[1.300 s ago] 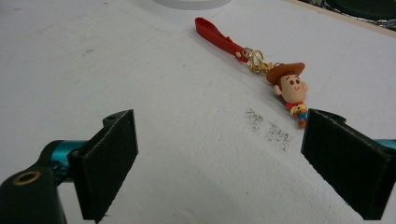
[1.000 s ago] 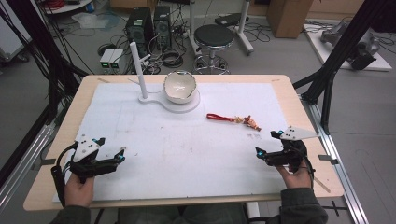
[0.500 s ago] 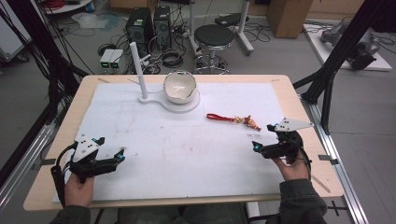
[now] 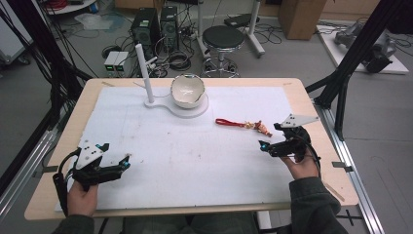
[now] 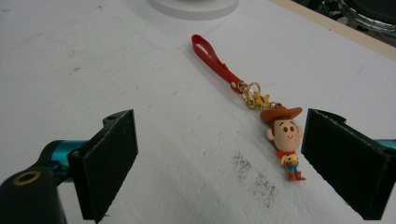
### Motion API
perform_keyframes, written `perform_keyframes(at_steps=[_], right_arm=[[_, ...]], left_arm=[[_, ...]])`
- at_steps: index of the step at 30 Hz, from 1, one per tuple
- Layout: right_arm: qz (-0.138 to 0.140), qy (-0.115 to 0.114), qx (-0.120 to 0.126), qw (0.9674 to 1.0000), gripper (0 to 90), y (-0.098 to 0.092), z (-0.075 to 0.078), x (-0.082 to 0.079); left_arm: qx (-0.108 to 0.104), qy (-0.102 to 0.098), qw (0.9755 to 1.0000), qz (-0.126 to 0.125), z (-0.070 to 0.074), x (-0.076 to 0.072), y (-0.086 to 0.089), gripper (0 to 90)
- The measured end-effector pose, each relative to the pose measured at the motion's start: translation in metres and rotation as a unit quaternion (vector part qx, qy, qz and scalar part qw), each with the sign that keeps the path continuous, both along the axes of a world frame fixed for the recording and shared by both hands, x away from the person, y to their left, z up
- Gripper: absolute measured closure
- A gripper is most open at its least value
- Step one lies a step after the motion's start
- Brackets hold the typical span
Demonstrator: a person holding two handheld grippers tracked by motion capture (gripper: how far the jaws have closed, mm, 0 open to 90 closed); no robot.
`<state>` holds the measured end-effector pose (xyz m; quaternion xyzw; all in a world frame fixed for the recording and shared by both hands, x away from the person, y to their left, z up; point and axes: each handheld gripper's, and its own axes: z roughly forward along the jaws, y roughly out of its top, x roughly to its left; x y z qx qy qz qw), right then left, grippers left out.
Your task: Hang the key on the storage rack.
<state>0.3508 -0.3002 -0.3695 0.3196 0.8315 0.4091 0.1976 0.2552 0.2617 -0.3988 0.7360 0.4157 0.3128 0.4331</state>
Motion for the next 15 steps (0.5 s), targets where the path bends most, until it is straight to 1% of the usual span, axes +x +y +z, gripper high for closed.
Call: perform_keyframes(at_steps=[2, 4, 5, 7, 9, 10, 11, 13, 14, 15], right_arm=[[0.001, 0.000, -0.002, 1.0000, 10.0, 0.000, 0.000, 0.001], [0.001, 0.009, -0.002, 1.0000, 10.0, 0.002, 0.001, 0.008], [0.001, 0.009, -0.002, 1.0000, 10.0, 0.002, 0.001, 0.008], [0.003, 0.007, -0.009, 0.9999, 10.0, 0.005, 0.002, 0.013], [0.004, 0.008, -0.011, 0.9999, 10.0, 0.007, 0.004, 0.018], [0.004, 0.008, -0.011, 0.9999, 10.0, 0.007, 0.004, 0.018], [0.005, 0.013, -0.014, 0.9998, 10.0, 0.010, 0.005, 0.023], [0.006, 0.017, -0.019, 0.9996, 10.0, 0.012, 0.005, 0.029], [0.006, 0.017, -0.019, 0.9996, 10.0, 0.012, 0.005, 0.029], [0.008, 0.019, -0.026, 0.9995, 10.1, 0.015, 0.006, 0.034]], left_arm=[[-0.001, 0.000, 1.0000, 0.000, 0.000, 0.000, 0.000, 20.1], [0.000, 0.001, 1.0000, 0.000, 0.000, 0.000, 0.000, 20.1], [0.000, 0.001, 1.0000, -0.001, 0.000, 0.000, 0.000, 20.1], [-0.001, 0.001, 1.0000, 0.000, 0.000, 0.000, 0.000, 20.1], [0.000, 0.001, 1.0000, -0.001, 0.000, 0.000, 0.000, 20.1], [0.001, 0.001, 1.0000, -0.001, 0.000, 0.000, 0.000, 20.1], [0.001, 0.001, 1.0000, -0.002, 0.000, 0.000, 0.000, 20.1], [0.000, 0.000, 1.0000, -0.001, 0.000, 0.000, 0.000, 20.1], [-0.001, 0.000, 1.0000, -0.001, 0.000, 0.000, 0.000, 20.1], [0.000, 0.001, 1.0000, 0.000, 0.000, 0.001, 0.000, 20.1]])
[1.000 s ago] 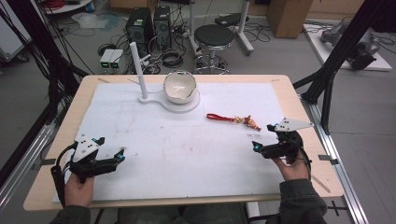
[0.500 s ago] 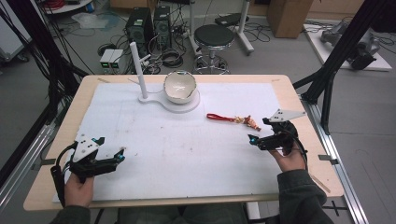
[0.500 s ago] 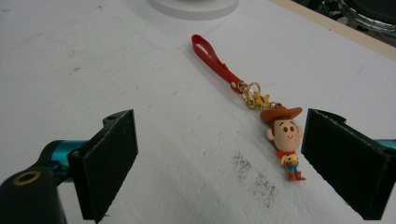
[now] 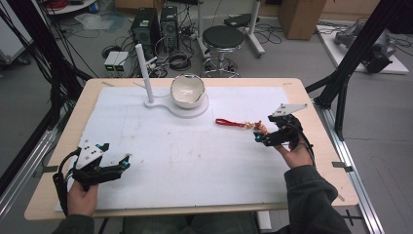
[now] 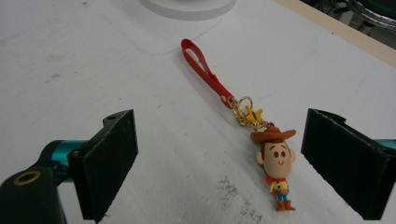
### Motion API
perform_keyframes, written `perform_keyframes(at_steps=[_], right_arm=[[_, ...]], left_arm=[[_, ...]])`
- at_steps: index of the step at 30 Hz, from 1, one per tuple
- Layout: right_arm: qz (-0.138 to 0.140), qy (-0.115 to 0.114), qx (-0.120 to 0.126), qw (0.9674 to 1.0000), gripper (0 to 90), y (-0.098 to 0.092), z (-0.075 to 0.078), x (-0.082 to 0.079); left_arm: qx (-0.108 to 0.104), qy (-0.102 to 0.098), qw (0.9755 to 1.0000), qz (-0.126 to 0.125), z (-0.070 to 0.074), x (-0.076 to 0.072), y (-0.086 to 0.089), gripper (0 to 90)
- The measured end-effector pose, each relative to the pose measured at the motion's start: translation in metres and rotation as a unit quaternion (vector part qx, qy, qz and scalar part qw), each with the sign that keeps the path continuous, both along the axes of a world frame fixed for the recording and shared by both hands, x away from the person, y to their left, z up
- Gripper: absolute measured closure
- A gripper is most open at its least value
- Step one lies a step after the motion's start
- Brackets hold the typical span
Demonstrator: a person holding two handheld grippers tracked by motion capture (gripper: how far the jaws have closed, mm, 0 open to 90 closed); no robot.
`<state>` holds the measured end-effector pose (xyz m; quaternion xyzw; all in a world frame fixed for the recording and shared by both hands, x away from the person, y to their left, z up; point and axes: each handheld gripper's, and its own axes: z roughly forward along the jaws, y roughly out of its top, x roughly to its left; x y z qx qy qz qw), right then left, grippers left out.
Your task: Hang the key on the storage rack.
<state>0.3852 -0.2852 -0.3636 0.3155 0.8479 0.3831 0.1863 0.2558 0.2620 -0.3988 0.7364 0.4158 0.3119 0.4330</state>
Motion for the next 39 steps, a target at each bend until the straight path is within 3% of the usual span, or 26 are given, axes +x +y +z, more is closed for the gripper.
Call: perform_keyframes(at_steps=[11, 25, 27, 33, 39], right_arm=[[0.016, 0.013, -0.028, 0.9994, 10.1, 0.017, 0.000, 0.032], [0.031, 0.028, -0.041, 0.9983, 10.9, 0.038, 0.007, 0.068], [0.037, 0.029, -0.039, 0.9981, 16.7, 0.041, 0.006, 0.072], [0.049, 0.045, -0.053, 0.9964, 19.3, 0.055, -0.002, 0.084], [0.070, 0.068, -0.085, 0.9916, 30.1, 0.067, -0.020, 0.094]], left_arm=[[0.001, -0.001, 1.0000, 0.000, 0.000, 0.000, 0.001, 20.1], [-0.004, -0.001, 1.0000, 0.001, 0.000, 0.001, 0.002, 20.1], [-0.004, 0.000, 1.0000, 0.000, 0.000, 0.001, 0.002, 20.1], [-0.003, 0.001, 1.0000, 0.000, 0.000, 0.001, 0.003, 20.1], [-0.005, 0.003, 1.0000, 0.000, 0.000, 0.002, 0.003, 20.1]])
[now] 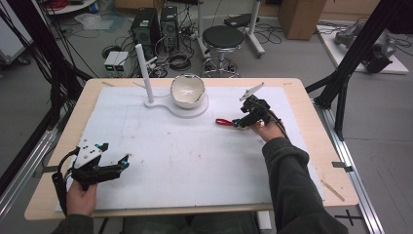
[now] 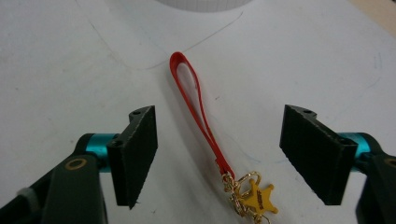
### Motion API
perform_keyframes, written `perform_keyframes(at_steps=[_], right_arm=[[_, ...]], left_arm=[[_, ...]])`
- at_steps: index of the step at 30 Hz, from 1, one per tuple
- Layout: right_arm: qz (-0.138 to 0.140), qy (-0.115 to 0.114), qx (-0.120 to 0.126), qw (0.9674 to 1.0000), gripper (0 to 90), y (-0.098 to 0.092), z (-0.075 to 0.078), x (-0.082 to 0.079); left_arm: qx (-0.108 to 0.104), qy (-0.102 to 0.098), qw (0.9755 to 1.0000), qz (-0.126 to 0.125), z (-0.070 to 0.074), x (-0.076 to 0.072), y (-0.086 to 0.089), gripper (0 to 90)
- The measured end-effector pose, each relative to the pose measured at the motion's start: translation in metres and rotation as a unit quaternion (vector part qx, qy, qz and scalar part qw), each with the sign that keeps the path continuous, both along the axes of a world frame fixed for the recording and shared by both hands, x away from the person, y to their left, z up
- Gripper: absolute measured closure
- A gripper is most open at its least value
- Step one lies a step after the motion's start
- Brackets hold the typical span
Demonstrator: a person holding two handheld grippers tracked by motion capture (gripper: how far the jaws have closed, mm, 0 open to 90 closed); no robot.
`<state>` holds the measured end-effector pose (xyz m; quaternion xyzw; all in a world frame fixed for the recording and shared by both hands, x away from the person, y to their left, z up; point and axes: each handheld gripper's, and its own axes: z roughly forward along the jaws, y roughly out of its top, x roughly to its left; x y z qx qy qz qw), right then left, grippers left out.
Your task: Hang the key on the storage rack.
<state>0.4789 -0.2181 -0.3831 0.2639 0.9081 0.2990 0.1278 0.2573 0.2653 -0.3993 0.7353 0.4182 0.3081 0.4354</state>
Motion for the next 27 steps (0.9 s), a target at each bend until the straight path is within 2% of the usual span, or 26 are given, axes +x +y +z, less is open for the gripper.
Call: perform_keyframes(at_steps=[3, 4, 16, 20, 21, 27], right_arm=[[0.007, 0.005, -0.003, 1.0000, 33.8, 0.003, -0.003, 0.002], [0.013, 0.008, -0.011, 0.9998, 35.7, 0.005, -0.007, 0.003], [0.025, 0.031, -0.040, 0.9984, 47.6, 0.012, -0.020, 0.007], [0.031, 0.029, -0.055, 0.9976, 51.6, 0.015, -0.024, 0.008], [0.033, 0.028, -0.064, 0.9970, 53.8, 0.017, -0.025, 0.008], [0.040, 0.024, -0.071, 0.9963, 58.3, 0.019, -0.026, 0.009]], left_arm=[[0.000, 0.000, 1.0000, 0.000, 0.000, 0.000, 0.000, 20.1], [0.002, 0.001, 1.0000, 0.000, 0.000, 0.000, 0.000, 20.1], [-0.003, 0.002, 1.0000, 0.000, -0.001, 0.000, 0.000, 20.1], [-0.001, 0.001, 1.0000, 0.000, -0.001, 0.000, 0.000, 20.1], [0.000, 0.001, 1.0000, 0.000, 0.000, 0.000, 0.000, 20.1], [-0.002, 0.001, 1.0000, 0.000, -0.001, 0.000, 0.000, 20.1]])
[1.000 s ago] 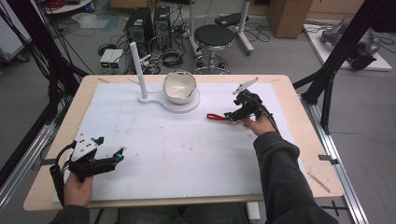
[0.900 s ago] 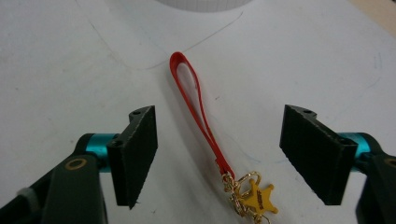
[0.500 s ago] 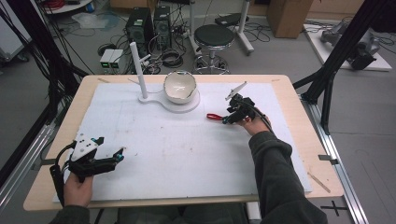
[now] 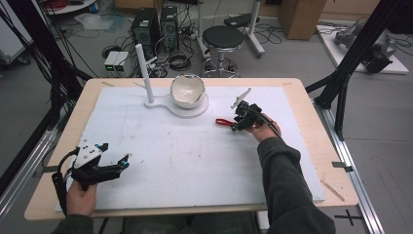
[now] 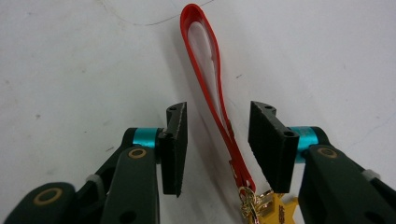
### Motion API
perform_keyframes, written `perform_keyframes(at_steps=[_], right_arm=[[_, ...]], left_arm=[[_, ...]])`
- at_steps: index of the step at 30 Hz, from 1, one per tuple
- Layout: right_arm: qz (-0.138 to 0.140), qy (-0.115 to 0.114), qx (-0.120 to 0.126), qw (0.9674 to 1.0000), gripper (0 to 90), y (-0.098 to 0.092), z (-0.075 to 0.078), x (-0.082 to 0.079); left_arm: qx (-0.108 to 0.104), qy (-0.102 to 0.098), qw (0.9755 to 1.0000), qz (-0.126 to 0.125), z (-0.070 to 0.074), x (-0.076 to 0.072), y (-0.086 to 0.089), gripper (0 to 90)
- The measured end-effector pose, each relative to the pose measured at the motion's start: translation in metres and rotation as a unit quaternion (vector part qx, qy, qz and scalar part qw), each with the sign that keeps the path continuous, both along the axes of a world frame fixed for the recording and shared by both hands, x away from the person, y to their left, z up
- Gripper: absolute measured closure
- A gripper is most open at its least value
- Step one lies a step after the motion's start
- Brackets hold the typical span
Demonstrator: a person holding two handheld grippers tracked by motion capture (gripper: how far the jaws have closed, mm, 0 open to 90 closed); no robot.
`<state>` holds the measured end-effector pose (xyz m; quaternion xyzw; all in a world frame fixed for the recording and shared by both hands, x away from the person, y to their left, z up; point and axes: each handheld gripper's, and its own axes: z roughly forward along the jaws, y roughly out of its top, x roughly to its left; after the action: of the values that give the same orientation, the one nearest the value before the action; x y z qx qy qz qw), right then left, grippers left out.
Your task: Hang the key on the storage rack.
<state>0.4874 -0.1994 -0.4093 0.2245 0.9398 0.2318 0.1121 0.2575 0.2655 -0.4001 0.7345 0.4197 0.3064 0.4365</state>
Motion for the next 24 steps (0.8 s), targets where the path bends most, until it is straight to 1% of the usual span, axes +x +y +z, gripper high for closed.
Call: perform_keyframes(at_steps=[2, 4, 9, 10, 11, 12, 16, 19, 20, 24], right_arm=[[0.002, 0.005, -0.004, 1.0000, 61.6, 0.0004, -0.0016, 0.0005], [0.006, 0.007, -0.007, 0.9999, 62.4, 0.0005, -0.0021, 0.0009], [0.009, 0.009, -0.018, 0.9998, 68.5, 0.0023, -0.0054, 0.0012], [0.012, 0.009, -0.019, 0.9997, 70.4, 0.0026, -0.0059, 0.0014], [0.012, 0.009, -0.019, 0.9997, 70.4, 0.0026, -0.0059, 0.0014], [0.013, 0.011, -0.018, 0.9997, 73.0, 0.0028, -0.0058, 0.0012], [0.014, 0.010, -0.022, 0.9996, 75.7, 0.0031, -0.0058, 0.0011], [0.017, 0.011, -0.022, 0.9996, 79.4, 0.0031, -0.0059, 0.0016], [0.016, 0.011, -0.022, 0.9996, 81.9, 0.0035, -0.0060, 0.0013], [0.015, 0.011, -0.024, 0.9995, 84.6, 0.0039, -0.0059, 0.0013]], left_arm=[[-0.001, 0.000, 1.0000, 0.000, -0.0001, -0.0001, -0.0002, 20.1], [0.002, -0.001, 1.0000, 0.000, 0.0001, 0.0000, 0.0000, 20.1], [0.000, 0.001, 1.0000, -0.001, -0.0001, 0.0000, 0.0001, 20.1], [0.000, 0.001, 1.0000, -0.001, -0.0002, 0.0001, -0.0001, 20.1], [0.000, 0.000, 1.0000, 0.000, -0.0002, 0.0001, -0.0003, 20.1], [0.001, 0.000, 1.0000, -0.001, -0.0001, 0.0001, -0.0002, 20.1], [0.001, -0.001, 1.0000, -0.001, 0.0001, 0.0000, -0.0001, 20.1], [0.002, -0.001, 1.0000, 0.000, 0.0000, 0.0000, -0.0002, 20.1], [0.001, -0.001, 1.0000, 0.000, 0.0000, -0.0001, -0.0003, 20.1], [0.004, -0.002, 1.0000, 0.000, 0.0003, -0.0001, 0.0001, 20.1]])
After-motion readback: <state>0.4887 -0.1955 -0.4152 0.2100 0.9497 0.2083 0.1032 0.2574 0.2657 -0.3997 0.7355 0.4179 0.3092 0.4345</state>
